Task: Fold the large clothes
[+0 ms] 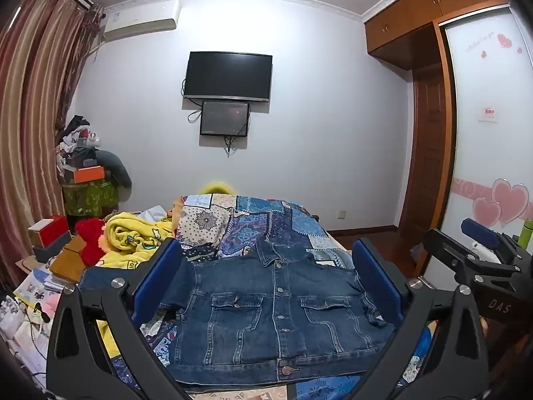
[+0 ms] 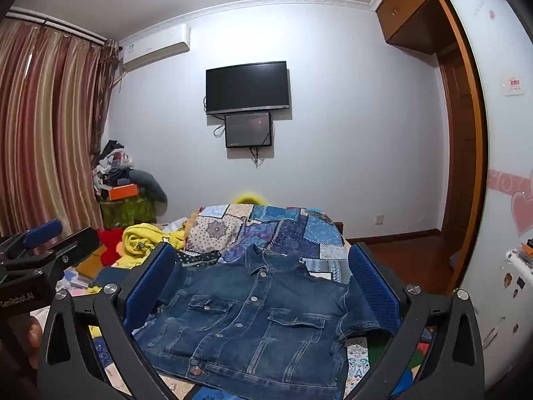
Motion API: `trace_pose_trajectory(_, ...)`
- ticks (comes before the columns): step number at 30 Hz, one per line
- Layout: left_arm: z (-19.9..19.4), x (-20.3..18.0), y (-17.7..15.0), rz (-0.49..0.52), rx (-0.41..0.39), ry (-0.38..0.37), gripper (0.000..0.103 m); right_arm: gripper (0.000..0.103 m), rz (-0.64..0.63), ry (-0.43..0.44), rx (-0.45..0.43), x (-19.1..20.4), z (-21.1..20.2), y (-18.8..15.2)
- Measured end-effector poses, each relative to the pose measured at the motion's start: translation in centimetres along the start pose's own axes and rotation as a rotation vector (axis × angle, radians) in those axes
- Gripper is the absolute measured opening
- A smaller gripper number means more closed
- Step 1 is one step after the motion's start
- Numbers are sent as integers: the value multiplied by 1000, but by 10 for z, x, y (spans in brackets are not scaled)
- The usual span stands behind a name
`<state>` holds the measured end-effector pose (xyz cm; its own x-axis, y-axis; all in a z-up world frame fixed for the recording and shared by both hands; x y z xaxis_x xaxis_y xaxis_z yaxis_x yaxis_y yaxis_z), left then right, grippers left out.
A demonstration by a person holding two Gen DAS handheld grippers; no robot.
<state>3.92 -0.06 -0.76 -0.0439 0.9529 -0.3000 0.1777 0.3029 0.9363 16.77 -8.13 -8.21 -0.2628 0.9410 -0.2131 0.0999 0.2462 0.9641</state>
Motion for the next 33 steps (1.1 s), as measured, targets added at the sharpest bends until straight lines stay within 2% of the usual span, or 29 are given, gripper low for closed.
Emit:
trace_pose_trajectory(9,5,7,-13,21,10,6,103,103,10,2,0,0,0,0)
trace_pose_trajectory(11,6,2,-3,27,13,14,103,103,18,5,7,-8,6,-5)
trace_pose_trajectory(33,15,8,-1,10,24,33,103,103,22,-3,16,-3,8,-5)
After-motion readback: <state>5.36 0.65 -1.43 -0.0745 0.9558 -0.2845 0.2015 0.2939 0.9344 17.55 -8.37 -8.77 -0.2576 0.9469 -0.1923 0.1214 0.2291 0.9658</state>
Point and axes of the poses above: each gripper's, at about its wrist camera, not at the fingertips, and z roughly the way its jaws point, x to its left, y to its top, the point moved 4 cm from there along z, roughly the way its jaws point, and after that the axes turned 13 degrees about -z, right-handed, at the moved point
